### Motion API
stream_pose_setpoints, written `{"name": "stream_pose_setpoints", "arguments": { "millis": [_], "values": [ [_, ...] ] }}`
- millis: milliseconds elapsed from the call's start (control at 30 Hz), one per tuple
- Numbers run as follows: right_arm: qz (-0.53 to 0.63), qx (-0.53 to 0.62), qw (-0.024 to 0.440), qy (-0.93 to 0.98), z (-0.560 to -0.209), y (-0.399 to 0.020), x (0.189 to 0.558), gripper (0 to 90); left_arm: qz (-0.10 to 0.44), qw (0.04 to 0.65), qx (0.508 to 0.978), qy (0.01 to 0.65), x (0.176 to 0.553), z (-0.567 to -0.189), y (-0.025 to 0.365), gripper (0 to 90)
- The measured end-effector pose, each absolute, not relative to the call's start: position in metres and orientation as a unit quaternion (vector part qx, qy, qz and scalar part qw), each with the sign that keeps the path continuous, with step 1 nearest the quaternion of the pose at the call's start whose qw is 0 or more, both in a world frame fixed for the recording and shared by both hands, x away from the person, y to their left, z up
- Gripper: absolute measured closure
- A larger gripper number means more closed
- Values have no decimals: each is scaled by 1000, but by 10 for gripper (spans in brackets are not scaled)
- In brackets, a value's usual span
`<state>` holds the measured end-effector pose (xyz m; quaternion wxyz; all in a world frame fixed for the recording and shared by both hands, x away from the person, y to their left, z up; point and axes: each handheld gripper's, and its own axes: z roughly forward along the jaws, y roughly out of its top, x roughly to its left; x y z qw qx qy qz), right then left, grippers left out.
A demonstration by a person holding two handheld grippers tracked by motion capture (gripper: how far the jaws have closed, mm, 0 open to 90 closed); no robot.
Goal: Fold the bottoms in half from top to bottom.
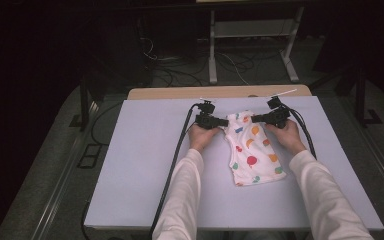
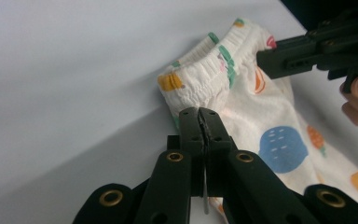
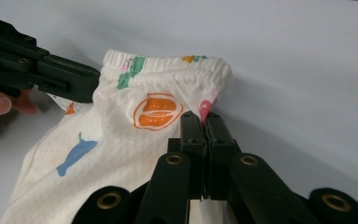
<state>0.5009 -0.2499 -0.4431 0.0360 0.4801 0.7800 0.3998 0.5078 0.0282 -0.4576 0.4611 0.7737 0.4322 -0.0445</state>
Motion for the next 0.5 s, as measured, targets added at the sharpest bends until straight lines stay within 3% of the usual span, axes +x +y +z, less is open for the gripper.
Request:
{"name": "stream_pose_setpoints", "arguments": {
  "millis": [500],
  "values": [
    [430, 470, 46, 770, -434, -268, 476, 867, -48, 492, 768, 408, 493, -439, 29, 892]
  ]
}}
